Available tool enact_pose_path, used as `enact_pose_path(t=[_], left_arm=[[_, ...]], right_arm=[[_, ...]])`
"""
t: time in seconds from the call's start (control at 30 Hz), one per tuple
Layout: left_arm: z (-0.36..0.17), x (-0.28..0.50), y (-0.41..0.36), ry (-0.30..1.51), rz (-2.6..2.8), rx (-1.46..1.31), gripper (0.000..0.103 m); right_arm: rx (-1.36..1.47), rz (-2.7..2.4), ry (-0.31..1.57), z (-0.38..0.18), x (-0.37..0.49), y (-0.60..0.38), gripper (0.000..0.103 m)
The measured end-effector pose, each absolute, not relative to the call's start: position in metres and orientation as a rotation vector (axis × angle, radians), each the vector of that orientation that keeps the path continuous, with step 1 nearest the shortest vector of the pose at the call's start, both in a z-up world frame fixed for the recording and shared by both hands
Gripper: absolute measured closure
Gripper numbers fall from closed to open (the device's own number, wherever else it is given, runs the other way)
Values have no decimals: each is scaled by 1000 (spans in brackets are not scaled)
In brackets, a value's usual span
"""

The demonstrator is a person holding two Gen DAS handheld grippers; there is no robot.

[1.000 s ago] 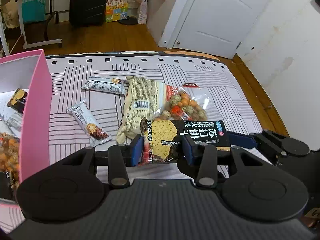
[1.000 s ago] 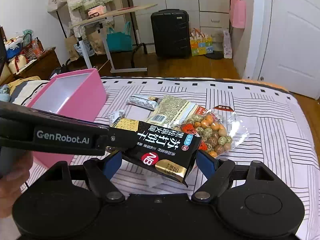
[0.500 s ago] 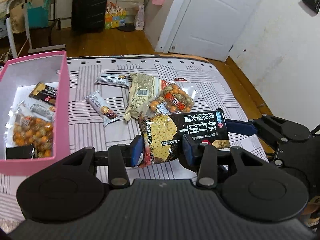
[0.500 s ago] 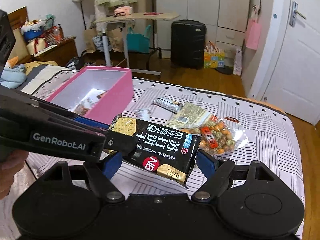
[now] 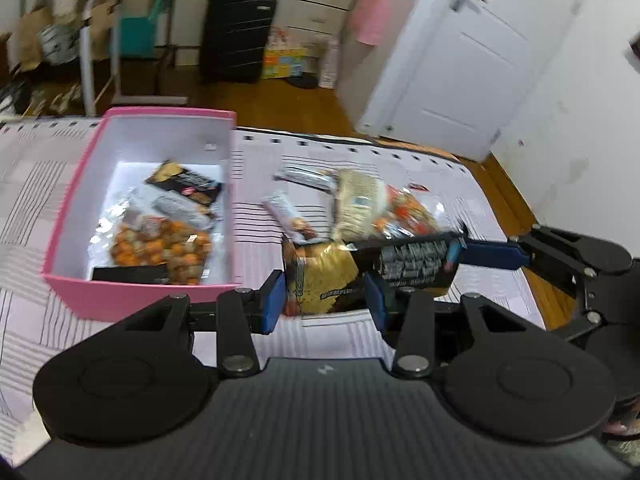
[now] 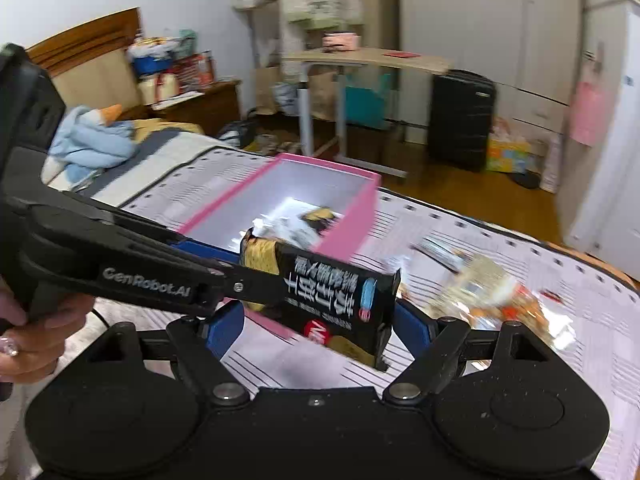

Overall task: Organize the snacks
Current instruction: 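Lift the cracker packet and carry it over the pink box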

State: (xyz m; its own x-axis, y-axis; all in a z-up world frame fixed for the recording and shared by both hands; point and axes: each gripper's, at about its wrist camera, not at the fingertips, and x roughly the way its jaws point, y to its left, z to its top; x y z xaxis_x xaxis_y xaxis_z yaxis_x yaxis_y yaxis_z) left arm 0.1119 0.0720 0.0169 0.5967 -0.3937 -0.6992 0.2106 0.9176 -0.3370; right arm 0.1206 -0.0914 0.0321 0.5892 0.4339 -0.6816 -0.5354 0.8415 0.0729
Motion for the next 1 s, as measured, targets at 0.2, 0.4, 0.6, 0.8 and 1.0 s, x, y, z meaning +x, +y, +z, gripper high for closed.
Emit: enact_pose_path(t=[0.2, 0.4, 0.6, 0.8, 1.0], left_arm=[[3, 135, 122, 875, -265, -328, 62], [-20, 170, 157, 886, -170, -373, 62], [-50, 203, 190, 921, -115, -419, 62], [-76, 224, 201, 944, -48, -405, 55], [-80, 223, 193, 953, 23, -278, 39]], right_arm=[[-149, 617, 740, 19, 156, -56, 24], [-99, 654, 772, -4, 197, -30, 38], [-44, 657, 822, -34, 235, -6, 46], [-39, 635, 847, -62, 257, 14, 44], [-60, 603, 841, -69, 257, 9, 38]])
